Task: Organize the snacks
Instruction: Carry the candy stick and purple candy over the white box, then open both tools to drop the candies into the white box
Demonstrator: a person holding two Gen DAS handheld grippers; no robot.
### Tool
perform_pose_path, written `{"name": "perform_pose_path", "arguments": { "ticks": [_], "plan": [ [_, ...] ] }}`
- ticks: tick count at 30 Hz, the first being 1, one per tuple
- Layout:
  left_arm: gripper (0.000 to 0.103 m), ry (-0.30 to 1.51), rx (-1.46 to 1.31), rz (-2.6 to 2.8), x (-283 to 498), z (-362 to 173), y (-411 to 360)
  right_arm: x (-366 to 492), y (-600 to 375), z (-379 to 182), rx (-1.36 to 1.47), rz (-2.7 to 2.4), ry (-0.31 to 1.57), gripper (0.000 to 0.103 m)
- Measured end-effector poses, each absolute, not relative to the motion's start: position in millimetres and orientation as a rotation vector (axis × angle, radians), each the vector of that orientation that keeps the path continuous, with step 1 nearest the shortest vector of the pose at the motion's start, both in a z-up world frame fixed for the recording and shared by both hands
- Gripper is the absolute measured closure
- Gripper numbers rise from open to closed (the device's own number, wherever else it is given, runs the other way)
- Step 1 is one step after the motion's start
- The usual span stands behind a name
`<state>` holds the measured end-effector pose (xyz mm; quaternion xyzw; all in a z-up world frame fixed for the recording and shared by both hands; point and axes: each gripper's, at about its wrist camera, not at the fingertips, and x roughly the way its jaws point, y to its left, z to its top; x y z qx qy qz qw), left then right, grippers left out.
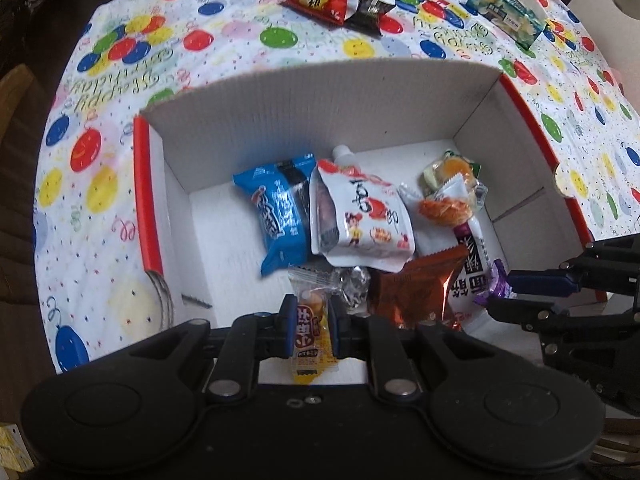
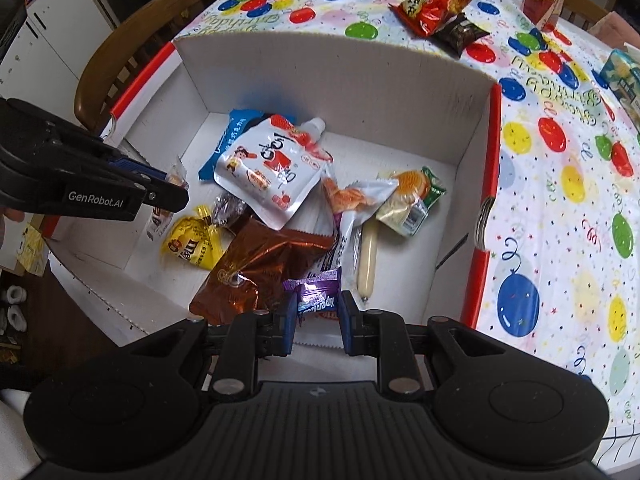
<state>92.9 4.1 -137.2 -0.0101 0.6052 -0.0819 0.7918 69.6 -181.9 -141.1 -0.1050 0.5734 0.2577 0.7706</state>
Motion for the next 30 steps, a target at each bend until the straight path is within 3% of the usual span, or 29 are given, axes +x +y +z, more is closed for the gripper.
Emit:
{"name": "perform_pose_path", "arguments": {
  "ticks": [20, 26, 28, 30],
  "plan": [
    [0.086, 1.318, -0.101, -0.175, 87.9, -141.8, 6.1, 71.1, -193.1, -139.5, -0.103, 0.54, 1.248, 0.075],
    [0.077, 1.293, -0.11, -0.181, 85.1, -135.0, 7.5, 67.8, -194.6, -132.3, -0.058, 0.581, 1.225, 0.053],
    [0.073, 1.278, -0.11, -0.189, 83.7, -131.0, 7.1, 65.5, -194.2, -127.8, -0.061, 0.575, 1.204, 0.039],
    [0.066, 1.259, -0.107, -0.192, 82.0, -126.3, 6.2, 64.4, -195.7, -122.8, -0.052, 0.569, 1.187, 0.038]
  ]
}}
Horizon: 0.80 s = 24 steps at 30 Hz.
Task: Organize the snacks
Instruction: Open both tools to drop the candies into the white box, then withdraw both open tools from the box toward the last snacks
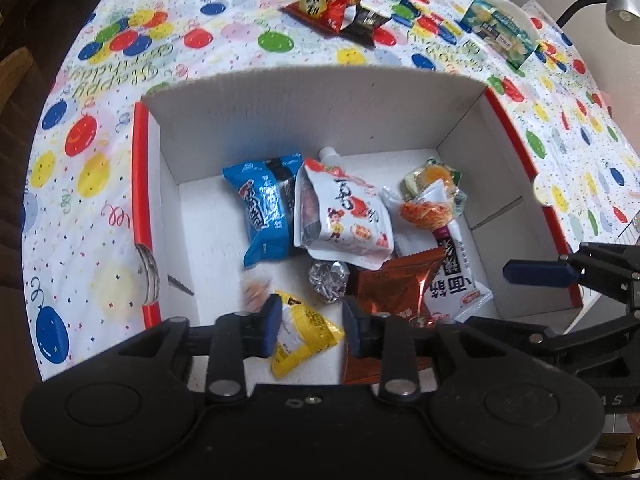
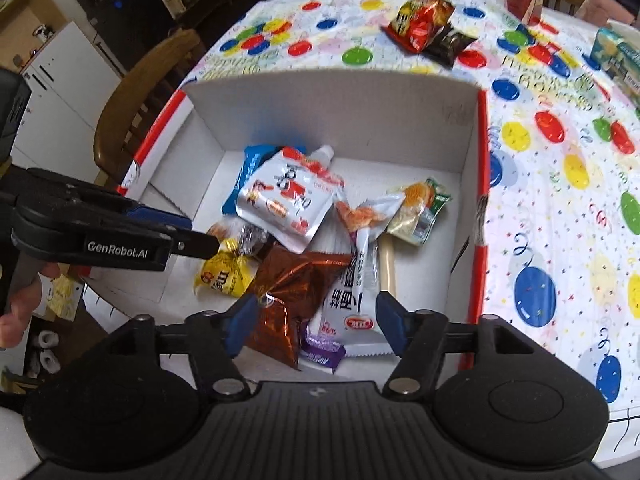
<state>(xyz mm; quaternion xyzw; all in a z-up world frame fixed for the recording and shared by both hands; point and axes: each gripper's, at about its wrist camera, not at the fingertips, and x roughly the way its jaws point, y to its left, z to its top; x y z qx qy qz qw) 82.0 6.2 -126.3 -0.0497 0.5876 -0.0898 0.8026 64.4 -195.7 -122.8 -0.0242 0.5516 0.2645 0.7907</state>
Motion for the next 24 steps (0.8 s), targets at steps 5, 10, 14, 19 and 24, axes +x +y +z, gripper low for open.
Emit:
{"name": "perform_pose_path", "arguments": {
  "ticks": [5, 10, 14, 19, 24],
  "plan": [
    [0.03, 1.172, -0.051, -0.184, 75.6, -109.1, 2.3, 65.8, -203.6, -109.2, 0.002, 0.568, 1.16, 0.037],
    [0.021, 1.101, -0.041, -0.186, 73.0, -90.4, 2.2, 66.1, -210.6, -94.2, 0.053, 0.579, 1.114, 0.027],
    [0.017, 1.041, -0.024, -0.185, 72.7, -75.4, 0.6, 69.9, -216.0, -82.1, 0.091, 0.589, 1.087, 0.027],
    [0.008, 0.968, 0.006, -0.18, 75.9, -56.9, -2.9, 79.0, -221.1, -60.2, 0.077, 0.576, 1.039, 0.026],
    [0.002, 0.904, 0.019, -0.18, 86.3, -39.6, -7.0, 96.7, -230.1, -34.6, 0.057, 0.544, 0.978, 0.026]
  ]
}}
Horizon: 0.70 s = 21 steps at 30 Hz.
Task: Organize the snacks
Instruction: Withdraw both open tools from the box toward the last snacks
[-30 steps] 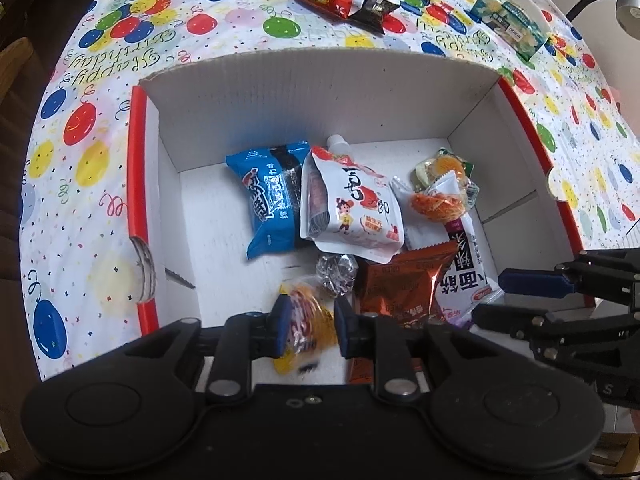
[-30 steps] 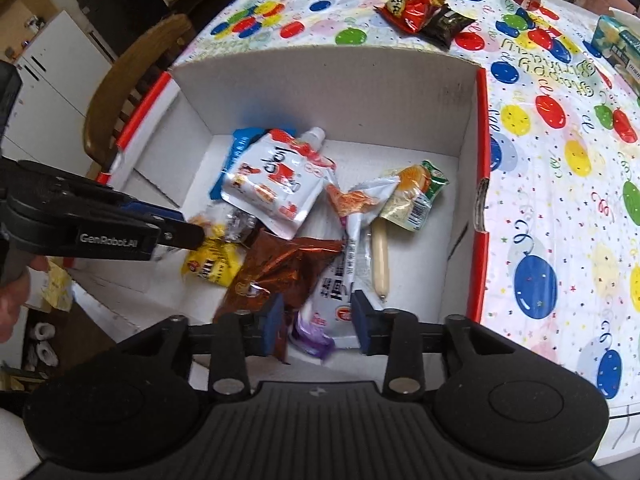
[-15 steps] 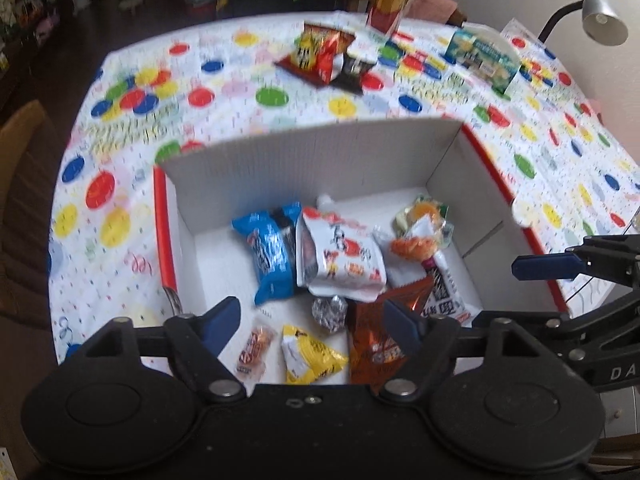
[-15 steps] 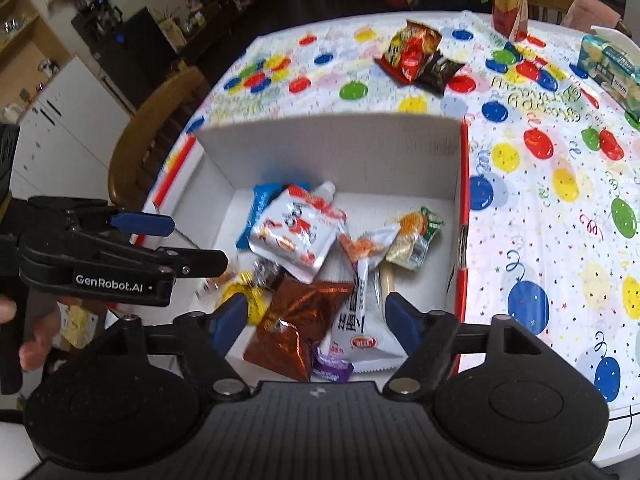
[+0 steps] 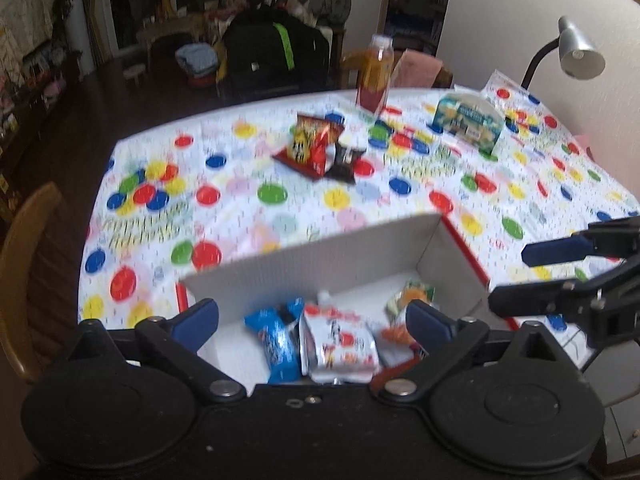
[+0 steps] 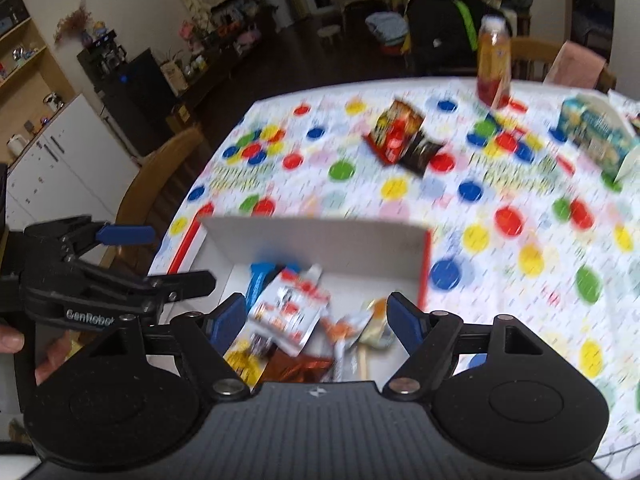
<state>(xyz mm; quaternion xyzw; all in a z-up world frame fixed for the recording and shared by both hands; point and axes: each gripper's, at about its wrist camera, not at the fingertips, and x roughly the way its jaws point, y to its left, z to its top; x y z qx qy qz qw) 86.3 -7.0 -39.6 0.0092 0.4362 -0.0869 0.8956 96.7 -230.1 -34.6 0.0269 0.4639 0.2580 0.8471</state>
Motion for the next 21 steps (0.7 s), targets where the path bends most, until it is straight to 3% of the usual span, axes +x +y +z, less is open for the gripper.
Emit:
{"name": "perform_pose_path", "arguments": {
  "ticks": [11, 21],
  "plan": [
    [0.001, 0.833, 0.027, -0.176, 142.7, -18.0, -18.4, 167.9, -265.9, -5.3, 0.097, 0.444, 0.92, 0.024],
    [0.001, 0.815, 0.113, -0.142, 227.2, -27.7, -36.2, 252.2, -285.2, -29.9, 0.065, 0.415, 0.963, 0.024]
  ]
}}
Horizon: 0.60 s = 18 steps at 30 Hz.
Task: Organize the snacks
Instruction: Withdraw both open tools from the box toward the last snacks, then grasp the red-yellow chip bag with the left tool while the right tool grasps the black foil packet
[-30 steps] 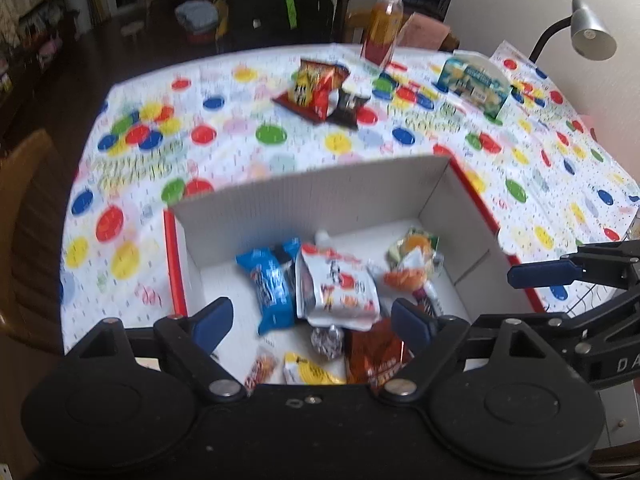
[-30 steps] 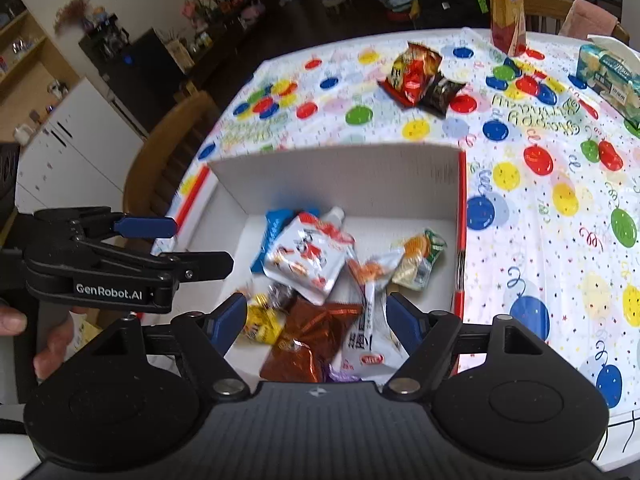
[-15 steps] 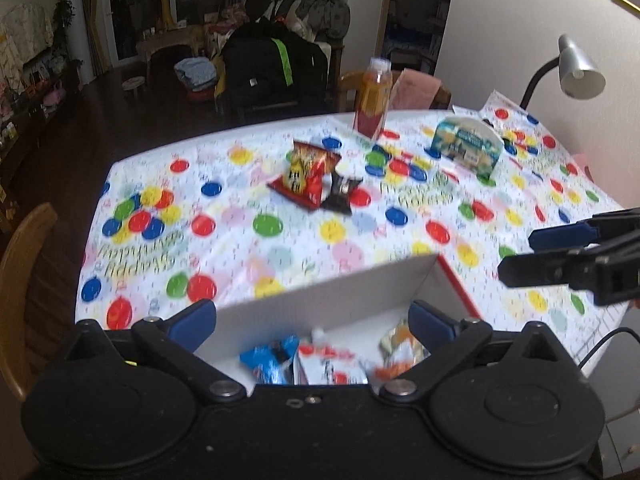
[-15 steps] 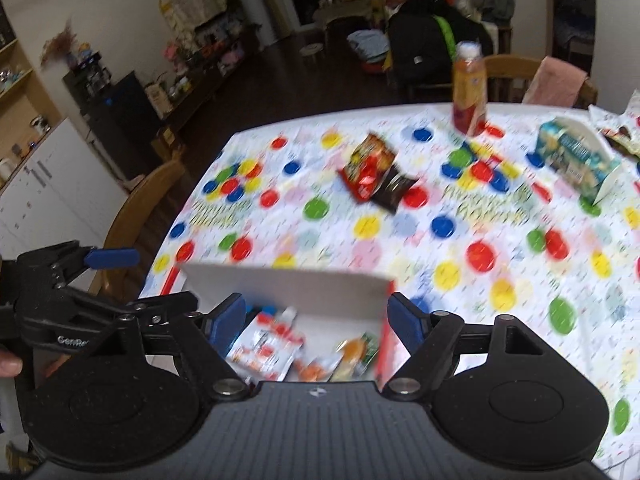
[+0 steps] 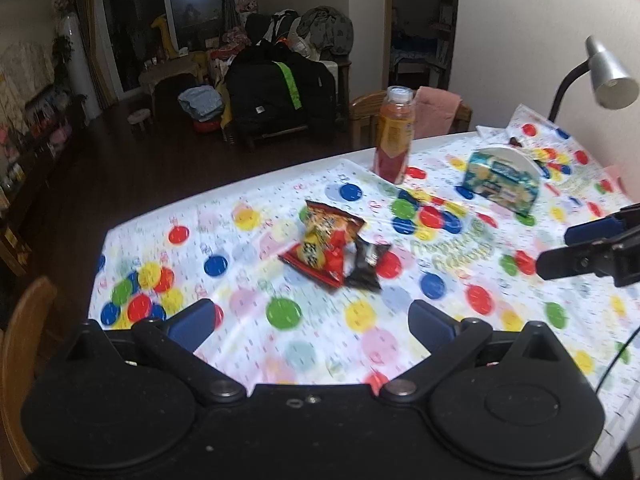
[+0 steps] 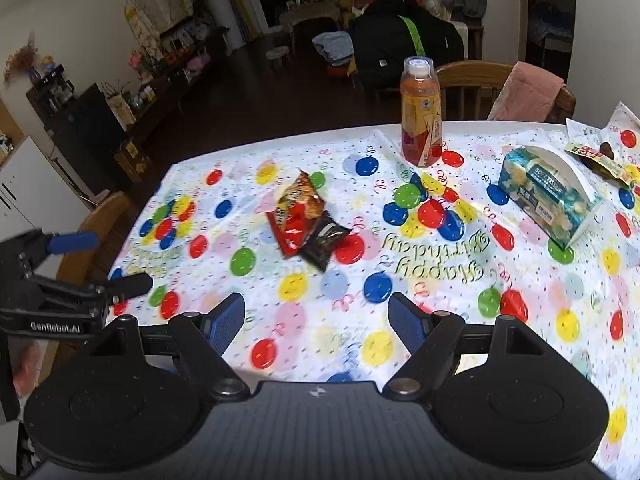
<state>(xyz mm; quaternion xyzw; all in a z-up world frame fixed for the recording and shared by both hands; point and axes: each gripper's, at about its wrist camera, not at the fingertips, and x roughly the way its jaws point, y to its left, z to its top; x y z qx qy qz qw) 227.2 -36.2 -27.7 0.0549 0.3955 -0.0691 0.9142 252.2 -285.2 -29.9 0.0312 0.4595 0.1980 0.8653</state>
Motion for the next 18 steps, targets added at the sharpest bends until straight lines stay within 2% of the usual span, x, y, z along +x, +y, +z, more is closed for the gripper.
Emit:
{"name": "perform_pose_path", "arguments": {
  "ticks": [18],
  "plan": [
    [0.001, 0.939, 0.167, -0.17, 357.3, -96.8, -65.7, 354.1, -257.5, -121.6, -0.035, 0.529, 1.077, 0.024]
  ]
}}
